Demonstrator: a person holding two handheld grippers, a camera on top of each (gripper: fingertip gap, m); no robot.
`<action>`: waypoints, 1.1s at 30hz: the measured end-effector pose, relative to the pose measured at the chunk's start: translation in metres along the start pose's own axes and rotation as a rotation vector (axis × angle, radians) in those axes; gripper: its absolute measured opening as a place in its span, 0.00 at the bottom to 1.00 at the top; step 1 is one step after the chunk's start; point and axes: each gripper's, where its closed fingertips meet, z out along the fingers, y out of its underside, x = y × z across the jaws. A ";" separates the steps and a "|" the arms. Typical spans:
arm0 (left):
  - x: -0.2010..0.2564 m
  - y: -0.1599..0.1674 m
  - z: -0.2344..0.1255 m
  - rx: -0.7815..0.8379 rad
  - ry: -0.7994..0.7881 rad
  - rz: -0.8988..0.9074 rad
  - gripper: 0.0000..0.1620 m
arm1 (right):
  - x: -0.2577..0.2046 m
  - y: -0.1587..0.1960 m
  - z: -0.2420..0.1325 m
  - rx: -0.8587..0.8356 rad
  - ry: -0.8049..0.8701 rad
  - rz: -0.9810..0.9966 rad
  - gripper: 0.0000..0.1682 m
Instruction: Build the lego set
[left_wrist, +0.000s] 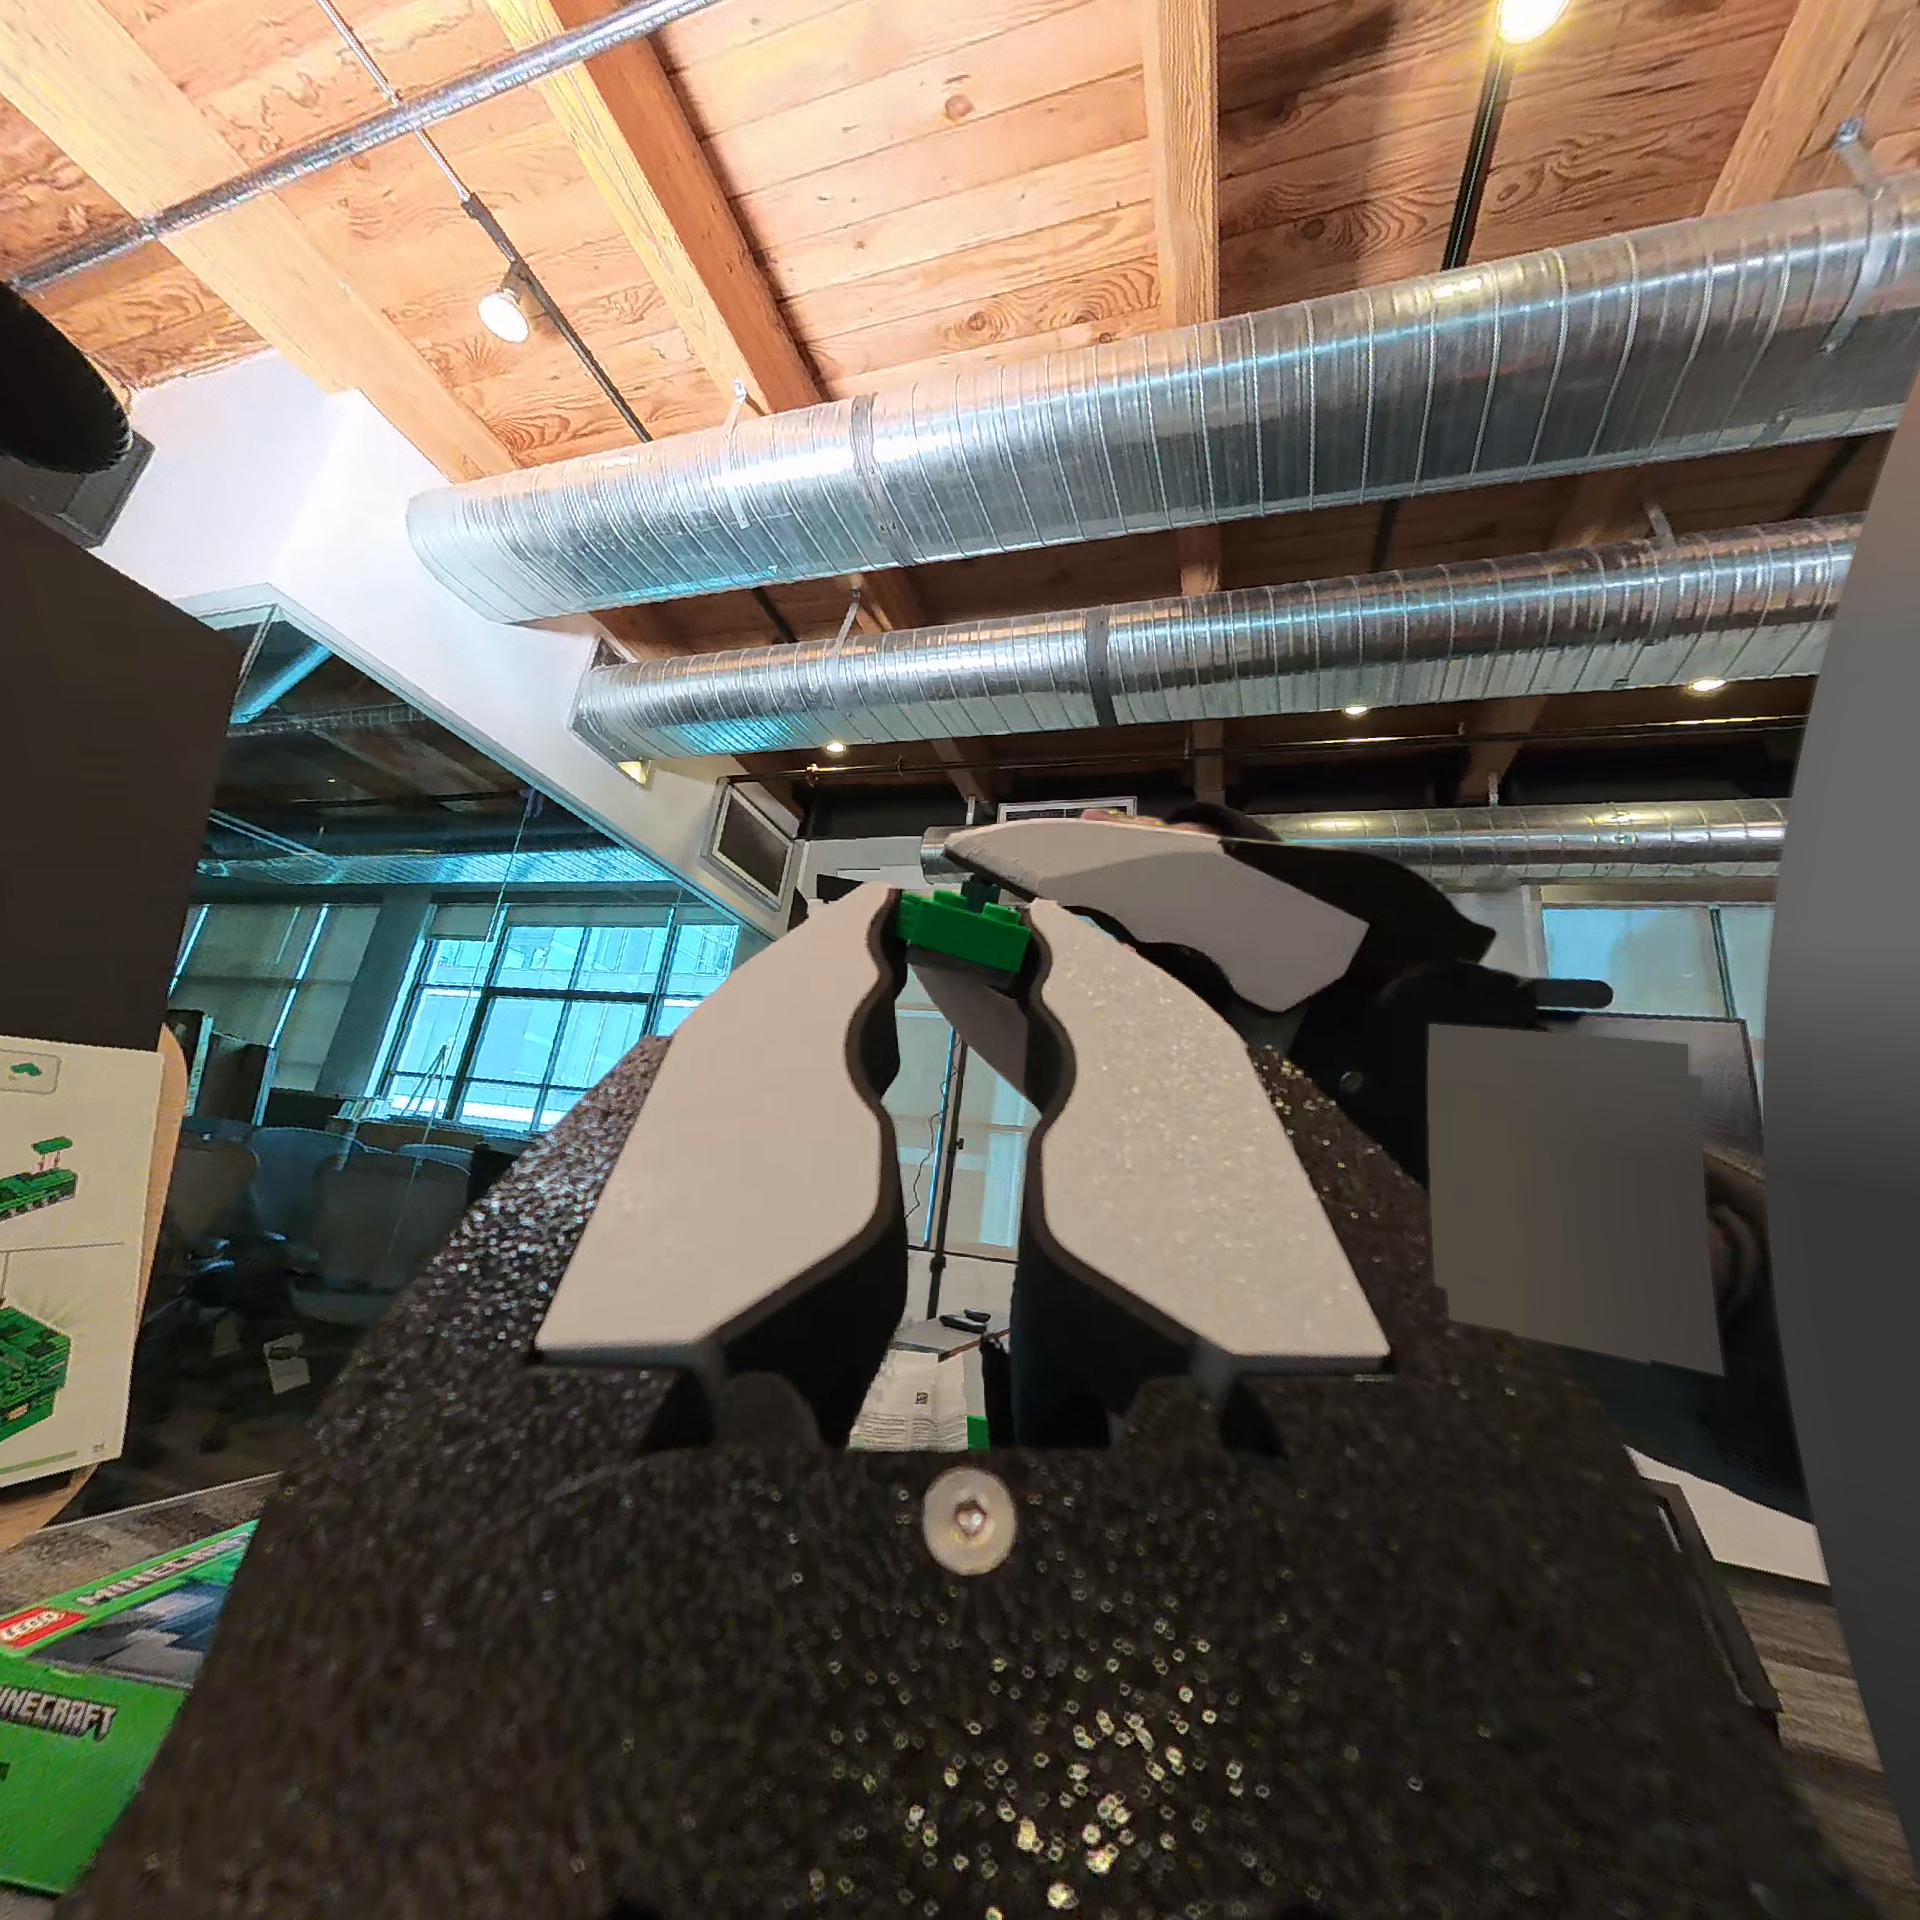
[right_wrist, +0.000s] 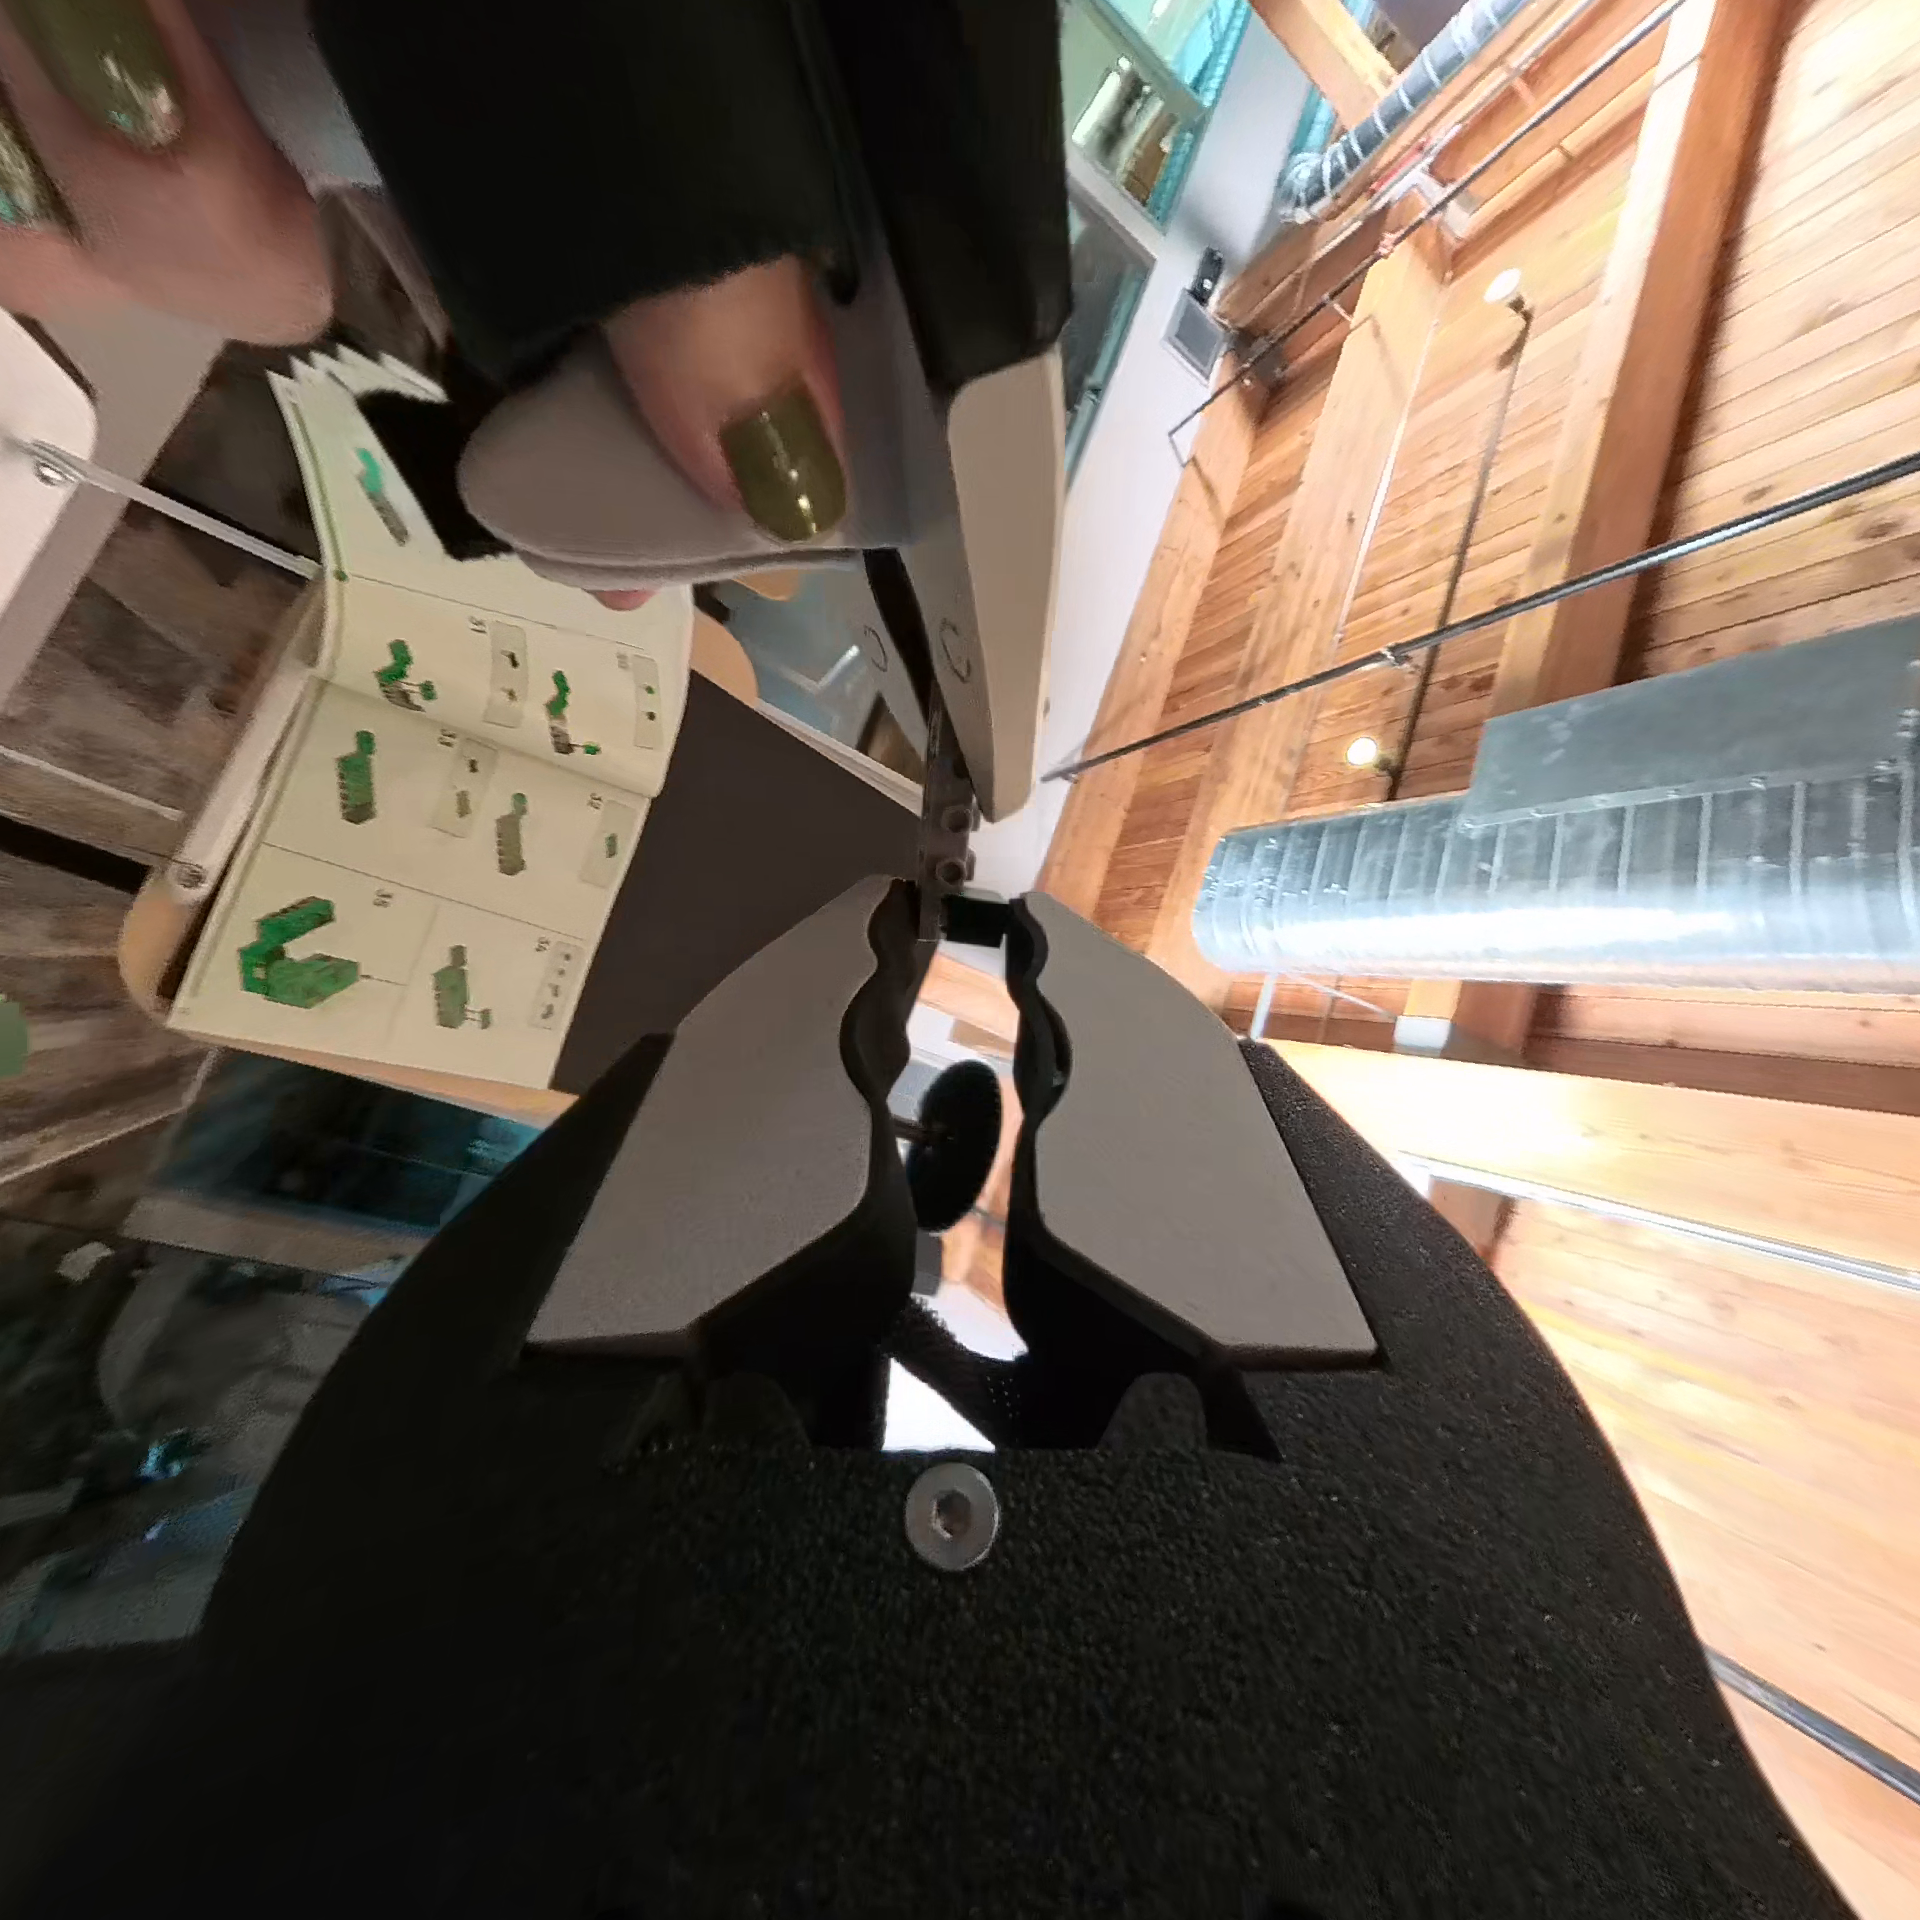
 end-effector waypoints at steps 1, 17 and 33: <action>0.000 -0.001 0.000 0.005 0.001 -0.001 0.12 | 0.001 0.000 0.000 -0.009 0.018 -0.008 0.10; -0.015 0.013 0.002 -0.040 -0.038 -0.076 0.14 | -0.023 0.007 0.007 0.008 -0.169 0.284 0.09; -0.013 0.005 0.000 0.013 -0.028 0.050 0.12 | -0.025 0.004 0.001 -0.006 -0.130 0.339 0.09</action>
